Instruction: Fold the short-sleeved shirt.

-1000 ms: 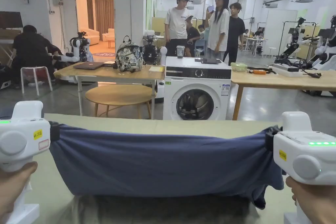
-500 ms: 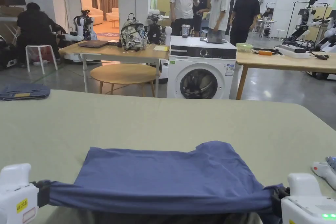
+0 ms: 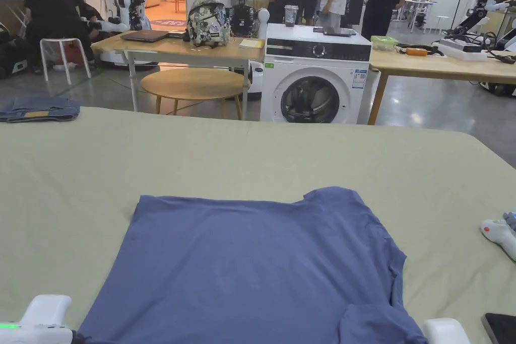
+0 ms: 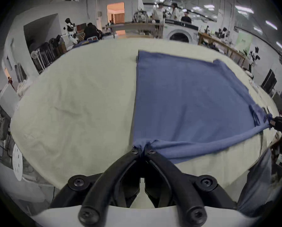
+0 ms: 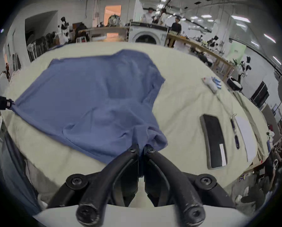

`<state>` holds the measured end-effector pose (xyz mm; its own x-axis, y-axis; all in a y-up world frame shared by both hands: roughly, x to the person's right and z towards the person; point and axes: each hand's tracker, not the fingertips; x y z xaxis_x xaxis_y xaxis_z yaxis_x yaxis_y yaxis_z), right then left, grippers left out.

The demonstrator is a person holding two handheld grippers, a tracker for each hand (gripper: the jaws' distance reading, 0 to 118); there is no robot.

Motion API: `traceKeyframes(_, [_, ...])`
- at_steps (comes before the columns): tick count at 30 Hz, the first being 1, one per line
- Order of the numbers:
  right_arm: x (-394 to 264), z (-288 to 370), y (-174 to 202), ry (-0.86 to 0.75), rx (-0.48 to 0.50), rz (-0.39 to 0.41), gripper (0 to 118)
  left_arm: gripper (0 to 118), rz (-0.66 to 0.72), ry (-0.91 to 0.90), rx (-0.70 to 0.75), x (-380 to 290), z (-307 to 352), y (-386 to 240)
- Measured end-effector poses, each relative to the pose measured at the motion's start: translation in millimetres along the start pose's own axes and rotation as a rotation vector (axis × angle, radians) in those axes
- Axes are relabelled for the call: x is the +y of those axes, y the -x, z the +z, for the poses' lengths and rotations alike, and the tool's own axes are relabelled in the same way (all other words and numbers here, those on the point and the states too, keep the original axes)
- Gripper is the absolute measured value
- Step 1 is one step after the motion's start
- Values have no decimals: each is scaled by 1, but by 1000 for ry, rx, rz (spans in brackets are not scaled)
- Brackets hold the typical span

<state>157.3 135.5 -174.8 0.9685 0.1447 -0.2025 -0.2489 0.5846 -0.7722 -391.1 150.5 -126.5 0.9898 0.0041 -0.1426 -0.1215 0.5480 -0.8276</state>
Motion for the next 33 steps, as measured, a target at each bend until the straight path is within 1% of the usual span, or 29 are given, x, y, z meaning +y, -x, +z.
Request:
traceKeyframes(3, [-4,-17,1,35,12,-4,3,0,26,69,-6,-4,-22,4])
traceKeyframes(7, [-7,-20,1,49,29,-49,4,0,49,48,-5,-4,-22,6])
traceKeyframes(9, [-5,-17,-2,46,23,-55,7,0,49,49,-10,-1,-19,6])
traceKeyframes(10, [-2,-13,-2,46,7,-52,11,0,51,46,-17,1,-15,6])
traceKeyframes(11, [1,-8,-2,33,-17,-47,17,3,56,37,-19,3,-10,6])
traceKeyframes(12, [5,-2,-3,11,-34,-44,27,7,63,17,-15,6,-6,6])
traceKeyframes(14, [14,10,-4,-56,-56,-63,57,30,79,-36,-11,12,4,3])
traceKeyframes(15, [20,16,-4,-87,-64,-70,66,34,91,-66,-29,17,9,2])
traceKeyframes(16, [27,17,-8,-116,-63,-76,68,44,100,-91,-39,22,14,0])
traceKeyframes(17, [32,21,-9,-140,-65,-79,67,56,97,-108,-46,26,17,-2])
traceKeyframes(18, [38,26,-8,-170,-68,-82,68,59,95,-133,-55,31,21,-5])
traceKeyframes(21, [52,38,4,-294,-61,-96,67,59,87,-234,-62,44,32,-18])
traceKeyframes(23, [59,41,11,-363,-56,-124,67,56,73,-307,-60,50,37,-29])
traceKeyframes(24, [65,50,19,-404,-53,-144,67,52,69,-350,-50,52,40,-35])
traceKeyframes(25, [68,53,24,-440,-49,-165,66,40,60,-388,-46,55,40,-40])
traceKeyframes(26, [71,54,29,-475,-50,-177,61,30,49,-421,-40,57,41,-45])
traceKeyframes(27, [73,56,35,-509,-50,-182,53,21,37,-454,-24,59,43,-52])
traceKeyframes(28, [78,54,41,-535,-59,-179,46,16,19,-490,-12,60,46,-59])
traceKeyframes(29, [81,55,46,-558,-69,-178,42,15,-5,-525,-3,61,46,-65])
traceKeyframes(30, [83,56,51,-586,-61,-181,42,15,-25,-554,11,62,48,-71])
traceKeyframes(31, [84,58,55,-611,-49,-182,24,9,-38,-574,19,62,49,-77])
traceKeyframes(32, [87,58,58,-614,-46,-186,15,3,-42,-593,33,62,51,-81])
traceKeyframes(33, [89,60,61,-628,-33,-191,9,0,-33,-611,35,61,54,-86])
